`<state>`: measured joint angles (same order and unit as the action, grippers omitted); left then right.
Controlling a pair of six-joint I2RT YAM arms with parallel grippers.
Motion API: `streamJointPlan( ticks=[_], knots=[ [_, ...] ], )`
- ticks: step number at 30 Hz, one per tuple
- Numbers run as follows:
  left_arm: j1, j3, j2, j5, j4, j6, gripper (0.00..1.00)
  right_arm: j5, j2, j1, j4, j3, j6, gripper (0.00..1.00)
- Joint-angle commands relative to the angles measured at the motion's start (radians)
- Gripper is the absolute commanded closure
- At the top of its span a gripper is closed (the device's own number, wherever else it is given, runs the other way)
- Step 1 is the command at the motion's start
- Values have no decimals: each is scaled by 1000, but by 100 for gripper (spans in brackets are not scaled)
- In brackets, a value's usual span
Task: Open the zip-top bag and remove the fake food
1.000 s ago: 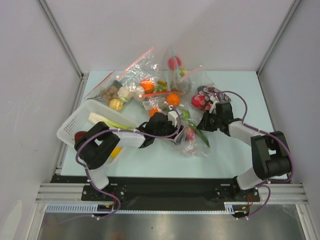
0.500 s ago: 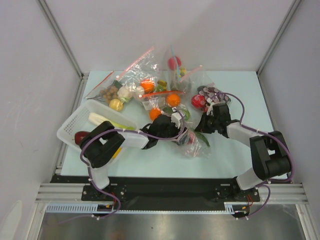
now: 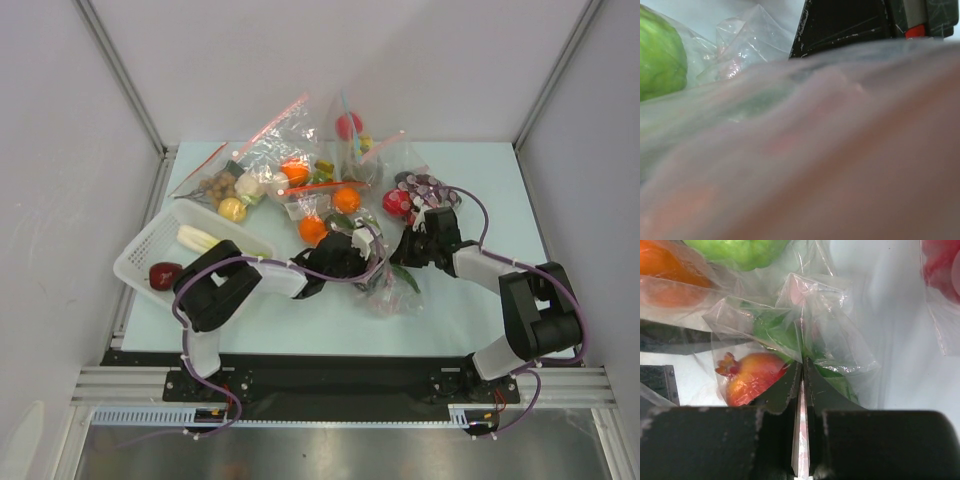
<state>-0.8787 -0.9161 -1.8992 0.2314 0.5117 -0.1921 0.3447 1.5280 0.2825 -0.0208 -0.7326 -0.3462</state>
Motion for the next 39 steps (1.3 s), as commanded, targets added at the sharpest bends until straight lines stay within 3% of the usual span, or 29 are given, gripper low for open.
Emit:
streamJointPlan(
  ticks=[1,2,3,5,7,11,20,33,35,37,39],
  knots=[
    [-11,-50,-15,-12,13,11,12,2,3,15,-39,33,-2,94],
    [-11,-47,-15,-10,8,16,19,0,1,14,-41,36,-2,95],
    [-11,-46,-8,-10,4,17,32,-1,3,14,-42,36,1,95],
    [-11,-26,5,-15,-4,26,44,-7,-2,7,-51,35,4,97],
    [-11,5,32,-4,-9,39,47,-12,-8,-6,-54,35,10,99],
    [-9,60,83,16,-27,63,48,-30,-19,-35,-74,30,30,100],
    [-9,123,153,51,-104,83,38,-44,-11,-68,-83,32,39,100],
    [6,155,365,42,-282,131,36,-17,-23,-74,-74,35,47,100],
    [7,148,347,42,-305,140,36,17,-51,-75,-56,41,46,95],
    [10,145,330,40,-311,146,36,43,-72,-74,-47,42,46,80],
    [14,146,333,42,-320,149,37,51,-110,-75,-48,41,49,73]
  ],
)
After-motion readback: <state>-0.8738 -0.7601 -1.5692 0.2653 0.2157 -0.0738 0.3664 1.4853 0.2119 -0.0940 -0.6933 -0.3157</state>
